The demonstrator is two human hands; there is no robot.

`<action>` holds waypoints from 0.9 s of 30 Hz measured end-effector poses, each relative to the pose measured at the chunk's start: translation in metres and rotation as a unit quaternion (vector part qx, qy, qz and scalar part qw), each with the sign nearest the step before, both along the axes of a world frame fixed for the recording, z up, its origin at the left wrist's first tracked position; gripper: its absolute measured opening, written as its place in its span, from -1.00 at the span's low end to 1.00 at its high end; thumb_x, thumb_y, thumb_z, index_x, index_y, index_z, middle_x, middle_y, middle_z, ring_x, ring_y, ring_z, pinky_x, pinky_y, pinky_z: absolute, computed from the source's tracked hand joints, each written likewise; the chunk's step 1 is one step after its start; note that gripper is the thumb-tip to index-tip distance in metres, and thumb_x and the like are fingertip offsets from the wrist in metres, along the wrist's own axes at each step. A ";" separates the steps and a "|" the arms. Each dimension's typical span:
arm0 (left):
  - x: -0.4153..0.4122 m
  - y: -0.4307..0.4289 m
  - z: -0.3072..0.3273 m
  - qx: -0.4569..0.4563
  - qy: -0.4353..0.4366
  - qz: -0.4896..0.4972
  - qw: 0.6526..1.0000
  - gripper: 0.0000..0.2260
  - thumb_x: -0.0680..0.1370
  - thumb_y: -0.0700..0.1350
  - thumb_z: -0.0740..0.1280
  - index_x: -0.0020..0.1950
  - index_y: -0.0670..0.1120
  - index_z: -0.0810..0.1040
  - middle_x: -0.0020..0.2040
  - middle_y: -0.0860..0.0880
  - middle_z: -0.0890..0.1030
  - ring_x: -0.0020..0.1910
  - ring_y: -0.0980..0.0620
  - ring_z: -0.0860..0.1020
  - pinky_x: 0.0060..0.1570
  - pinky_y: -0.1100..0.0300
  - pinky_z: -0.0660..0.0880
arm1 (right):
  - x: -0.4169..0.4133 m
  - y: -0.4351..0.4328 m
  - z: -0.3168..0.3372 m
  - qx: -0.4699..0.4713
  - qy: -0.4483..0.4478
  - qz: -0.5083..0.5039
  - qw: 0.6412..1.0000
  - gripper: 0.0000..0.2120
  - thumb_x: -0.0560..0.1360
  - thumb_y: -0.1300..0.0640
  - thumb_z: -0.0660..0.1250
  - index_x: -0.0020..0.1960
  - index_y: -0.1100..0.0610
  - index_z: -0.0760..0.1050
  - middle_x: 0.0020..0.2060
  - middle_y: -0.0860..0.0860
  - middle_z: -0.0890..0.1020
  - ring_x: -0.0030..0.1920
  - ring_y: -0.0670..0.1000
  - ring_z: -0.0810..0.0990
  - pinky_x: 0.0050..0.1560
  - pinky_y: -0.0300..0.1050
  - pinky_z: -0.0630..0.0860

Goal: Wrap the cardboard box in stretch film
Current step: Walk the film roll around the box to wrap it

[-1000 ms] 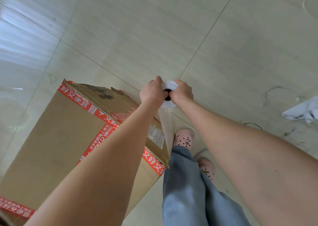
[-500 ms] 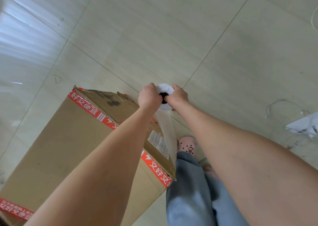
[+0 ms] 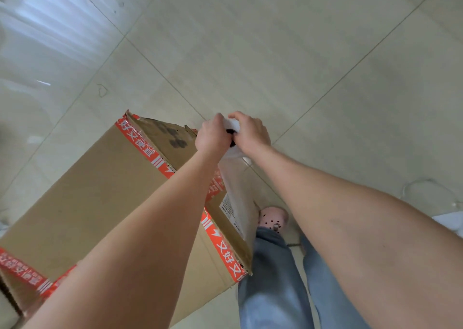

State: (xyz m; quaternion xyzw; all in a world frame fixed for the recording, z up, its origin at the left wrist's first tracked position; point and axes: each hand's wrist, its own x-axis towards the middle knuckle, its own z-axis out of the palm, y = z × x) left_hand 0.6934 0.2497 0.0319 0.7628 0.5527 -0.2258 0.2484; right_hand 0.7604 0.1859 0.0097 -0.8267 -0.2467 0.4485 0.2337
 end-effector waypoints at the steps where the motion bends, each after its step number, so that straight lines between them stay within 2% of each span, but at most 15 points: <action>1: 0.000 0.005 0.001 0.004 0.001 -0.005 1.000 -0.71 0.48 -0.17 0.27 0.20 -0.12 0.46 0.06 -0.16 0.57 0.05 -0.20 0.55 -0.18 0.07 0.43 | -0.002 0.002 0.000 0.001 0.015 -0.020 1.000 -0.49 0.44 0.22 0.29 0.36 -0.08 0.37 0.23 0.08 0.55 0.18 0.17 0.53 0.08 -0.07 0.45; 4: -0.004 0.013 0.005 0.020 0.010 -0.005 1.000 -0.75 0.47 -0.23 0.25 0.14 -0.12 0.51 0.03 -0.16 0.59 0.05 -0.19 0.55 -0.17 0.07 0.45 | -0.005 0.002 0.002 -0.044 0.080 -0.105 0.990 -0.37 0.41 0.06 0.40 0.42 0.05 0.26 0.26 0.11 0.50 0.21 0.15 0.51 0.03 -0.10 0.42; 6: -0.007 0.010 0.005 0.030 0.012 -0.003 0.999 -0.76 0.45 -0.26 0.22 0.09 -0.14 0.51 0.01 -0.17 0.58 0.03 -0.20 0.55 -0.20 0.08 0.45 | -0.007 0.003 0.003 -0.089 0.159 -0.117 0.976 -0.33 0.42 0.03 0.41 0.45 0.07 0.23 0.25 0.11 0.49 0.16 0.16 0.52 0.01 -0.06 0.51; 8: -0.010 0.007 0.005 0.036 0.009 0.005 0.999 -0.77 0.44 -0.27 0.22 0.07 -0.15 0.50 -0.01 -0.18 0.58 0.00 -0.20 0.55 -0.23 0.09 0.43 | -0.007 0.007 0.006 -0.100 0.205 -0.113 0.967 -0.47 0.44 0.12 0.37 0.38 0.06 0.33 0.18 0.09 0.51 0.02 0.15 0.54 -0.08 0.02 0.61; 9: -0.009 0.007 0.006 0.039 0.007 0.012 0.999 -0.77 0.44 -0.26 0.22 0.07 -0.15 0.50 -0.02 -0.18 0.58 -0.01 -0.20 0.55 -0.24 0.10 0.42 | -0.005 0.011 0.007 -0.094 0.192 -0.096 0.972 -0.59 0.45 0.17 0.33 0.29 0.08 0.41 0.14 0.09 0.54 -0.02 0.15 0.54 -0.12 0.03 0.62; 11: -0.009 0.012 0.010 0.041 0.002 0.040 0.998 -0.78 0.44 -0.23 0.25 0.08 -0.15 0.50 -0.01 -0.19 0.58 0.01 -0.21 0.55 -0.24 0.11 0.39 | 0.001 0.019 0.009 -0.080 0.128 -0.047 0.987 -0.72 0.45 0.22 0.26 0.16 0.10 0.50 0.10 0.10 0.59 0.02 0.18 0.58 -0.04 0.07 0.61; 13: -0.009 0.018 0.014 0.039 -0.001 0.075 0.996 -0.76 0.45 -0.18 0.29 0.11 -0.15 0.49 0.03 -0.19 0.57 0.05 -0.21 0.54 -0.21 0.11 0.39 | 0.006 0.029 0.013 -0.062 0.077 0.005 0.995 -0.67 0.44 0.24 0.25 0.18 0.06 0.52 0.13 0.11 0.59 0.11 0.19 0.57 0.08 0.01 0.55; 14: -0.010 0.020 0.015 0.036 0.001 0.093 0.995 -0.74 0.45 -0.15 0.31 0.13 -0.15 0.48 0.06 -0.18 0.57 0.07 -0.21 0.54 -0.19 0.10 0.41 | 0.008 0.034 0.015 -0.049 0.055 0.033 0.997 -0.64 0.44 0.24 0.25 0.21 0.04 0.52 0.15 0.11 0.58 0.13 0.19 0.56 0.09 -0.05 0.52; 16: -0.013 0.025 0.016 0.030 0.003 0.134 0.991 -0.69 0.45 -0.10 0.35 0.15 -0.16 0.47 0.10 -0.18 0.56 0.10 -0.20 0.53 -0.12 0.08 0.44 | 0.012 0.046 0.017 -0.028 0.011 0.091 0.995 -0.66 0.43 0.24 0.25 0.17 0.01 0.53 0.12 0.11 0.59 0.06 0.18 0.56 -0.04 -0.10 0.46; 18: -0.017 0.030 0.016 0.023 0.003 0.168 0.986 -0.67 0.43 -0.07 0.38 0.14 -0.18 0.47 0.10 -0.18 0.56 0.09 -0.19 0.54 -0.14 0.10 0.42 | 0.011 0.058 0.019 -0.025 -0.020 0.145 0.989 -0.68 0.41 0.24 0.22 0.10 0.00 0.55 0.04 0.10 0.60 -0.10 0.17 0.51 -0.17 -0.12 0.40; 20: -0.019 0.036 0.014 0.019 -0.001 0.194 0.981 -0.68 0.43 -0.06 0.38 0.11 -0.19 0.48 0.07 -0.17 0.57 0.06 -0.18 0.55 -0.20 0.13 0.39 | 0.008 0.070 0.018 -0.026 -0.037 0.180 0.983 -0.65 0.40 0.24 0.18 0.10 -0.01 0.55 0.02 0.09 0.60 -0.14 0.15 0.47 -0.20 -0.12 0.37; 24: -0.023 0.052 0.008 0.014 0.007 0.202 0.979 -0.70 0.46 -0.06 0.37 0.10 -0.20 0.50 0.06 -0.17 0.58 0.03 -0.16 0.56 -0.23 0.12 0.38 | 0.002 0.085 0.009 -0.026 -0.043 0.166 0.985 -0.58 0.44 0.23 0.21 0.26 -0.06 0.48 0.13 0.08 0.58 0.06 0.17 0.55 -0.14 -0.13 0.38; 27: -0.028 0.065 0.008 0.002 0.028 0.178 0.984 -0.69 0.49 -0.09 0.34 0.18 -0.18 0.44 0.12 -0.18 0.55 0.10 -0.18 0.53 -0.14 0.08 0.43 | -0.005 0.089 0.005 -0.095 0.036 0.056 0.993 -0.47 0.40 0.09 0.37 0.35 0.06 0.36 0.20 0.09 0.54 0.15 0.15 0.54 -0.06 -0.13 0.42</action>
